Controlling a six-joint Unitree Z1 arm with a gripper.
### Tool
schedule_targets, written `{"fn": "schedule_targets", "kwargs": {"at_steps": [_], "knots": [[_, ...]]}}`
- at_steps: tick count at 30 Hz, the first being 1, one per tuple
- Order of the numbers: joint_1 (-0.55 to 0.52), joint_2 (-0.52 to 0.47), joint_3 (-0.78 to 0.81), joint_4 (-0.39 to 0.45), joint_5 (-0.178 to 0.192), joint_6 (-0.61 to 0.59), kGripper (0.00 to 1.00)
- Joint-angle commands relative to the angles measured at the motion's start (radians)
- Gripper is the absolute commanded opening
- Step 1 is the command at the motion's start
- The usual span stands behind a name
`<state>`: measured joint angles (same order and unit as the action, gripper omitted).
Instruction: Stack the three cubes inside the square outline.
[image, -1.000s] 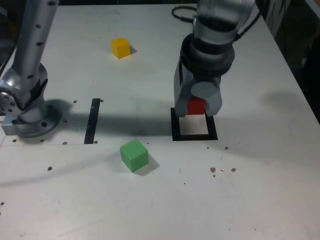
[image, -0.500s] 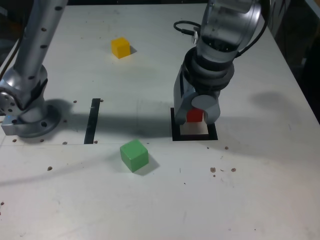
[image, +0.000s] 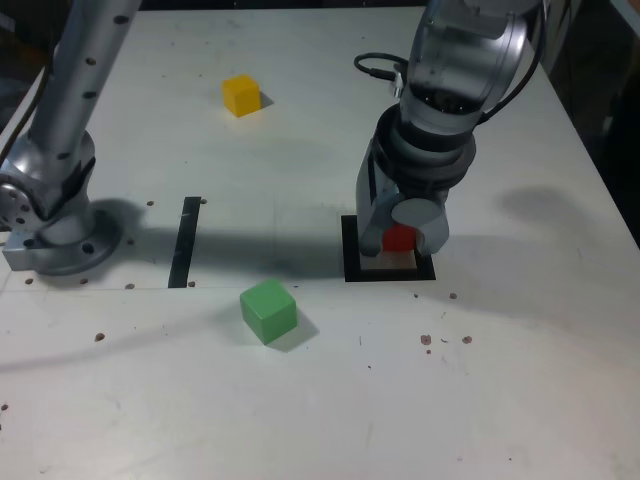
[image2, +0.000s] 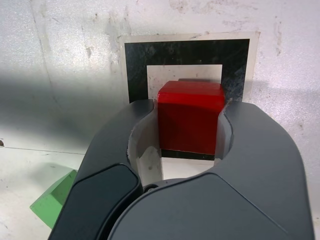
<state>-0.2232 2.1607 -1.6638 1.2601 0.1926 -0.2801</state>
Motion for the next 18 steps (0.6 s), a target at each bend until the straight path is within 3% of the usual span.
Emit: {"fn": "schedule_targets", "kwargs": {"at_steps": [1,9,18], "knots": [[0.0,0.004,0.004,0.001,-0.001,0.003,0.39],[0.0,0.004,0.007,0.01,-0.004,0.004,0.58],[0.0,0.003,0.024,0.006,-0.017,0.003,0.7]]}}
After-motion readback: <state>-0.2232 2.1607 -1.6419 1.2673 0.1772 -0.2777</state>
